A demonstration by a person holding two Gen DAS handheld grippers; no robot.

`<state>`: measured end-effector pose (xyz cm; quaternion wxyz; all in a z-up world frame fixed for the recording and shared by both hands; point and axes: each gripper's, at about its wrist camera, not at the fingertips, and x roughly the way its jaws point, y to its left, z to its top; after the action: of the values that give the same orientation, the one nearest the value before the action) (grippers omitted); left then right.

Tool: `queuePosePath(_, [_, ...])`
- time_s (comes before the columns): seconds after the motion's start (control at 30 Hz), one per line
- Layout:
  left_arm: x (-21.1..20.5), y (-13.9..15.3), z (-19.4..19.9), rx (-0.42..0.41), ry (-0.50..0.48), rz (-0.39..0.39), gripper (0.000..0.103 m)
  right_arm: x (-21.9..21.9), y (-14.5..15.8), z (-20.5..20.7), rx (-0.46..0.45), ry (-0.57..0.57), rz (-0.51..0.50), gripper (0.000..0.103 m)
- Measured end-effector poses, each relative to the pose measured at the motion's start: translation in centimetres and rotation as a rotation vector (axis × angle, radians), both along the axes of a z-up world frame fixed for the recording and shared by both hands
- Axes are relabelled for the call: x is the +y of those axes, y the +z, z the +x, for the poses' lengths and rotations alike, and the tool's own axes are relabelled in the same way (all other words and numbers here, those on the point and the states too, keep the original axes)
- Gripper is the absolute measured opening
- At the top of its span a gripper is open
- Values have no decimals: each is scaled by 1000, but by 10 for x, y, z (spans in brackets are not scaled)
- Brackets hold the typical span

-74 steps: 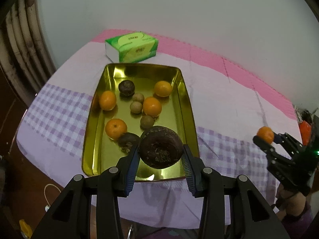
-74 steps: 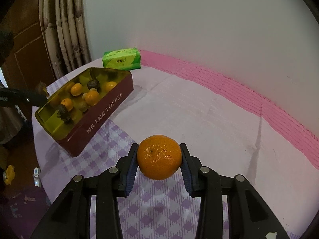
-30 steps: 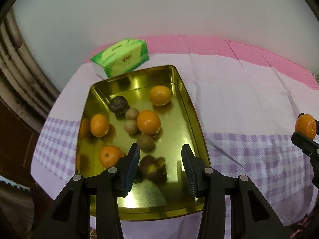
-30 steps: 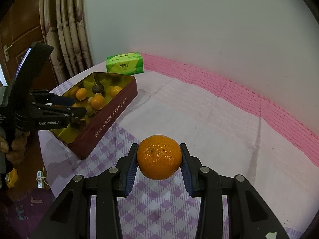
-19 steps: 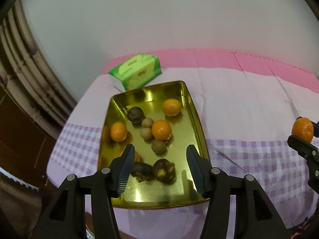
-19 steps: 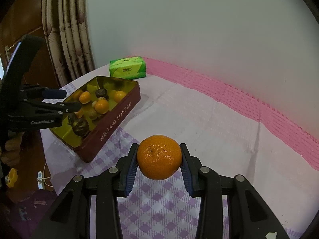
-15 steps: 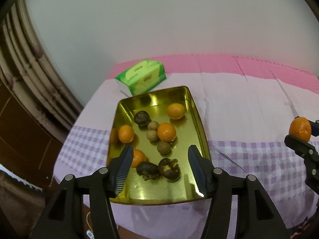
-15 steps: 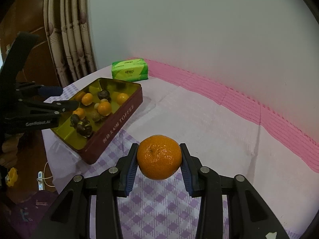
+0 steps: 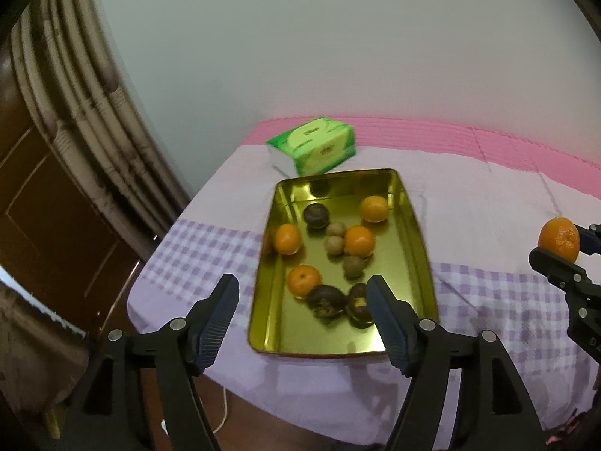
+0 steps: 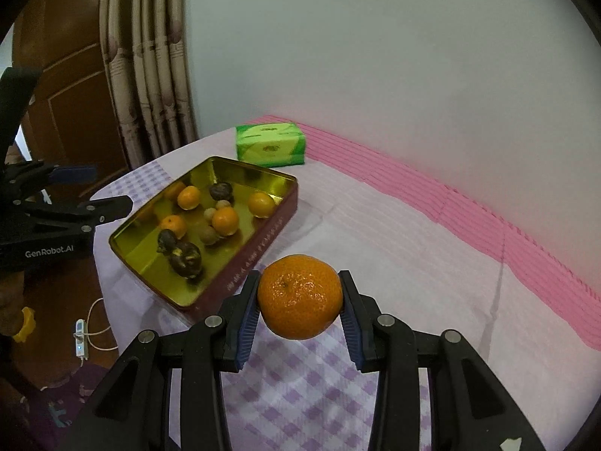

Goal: Organize fruits
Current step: 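Carry the mandarin over the tin tray with the right gripper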

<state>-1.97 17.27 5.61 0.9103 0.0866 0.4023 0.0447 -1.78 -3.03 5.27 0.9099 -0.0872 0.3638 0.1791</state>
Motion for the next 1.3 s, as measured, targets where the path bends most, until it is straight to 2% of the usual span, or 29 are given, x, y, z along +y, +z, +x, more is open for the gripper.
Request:
queuePosePath(0.3, [36, -9, 8, 31, 96, -42, 74, 35, 4, 13, 15, 57, 3, 37])
queuePosePath(0.53, [82, -21, 19, 31, 286, -22, 74, 63, 2, 31, 45, 100, 34, 37])
queuePosePath(0.7, [103, -24, 20, 21, 361, -36, 74, 87, -7, 50, 86, 139, 64, 37])
queuePosePath(1.17, [97, -35, 28, 48, 335, 11, 79, 149, -48, 110, 232, 208, 148, 37])
queuePosePath(1.3, [98, -38, 30, 60, 332, 11, 79, 160, -52, 117, 239, 218, 142, 37])
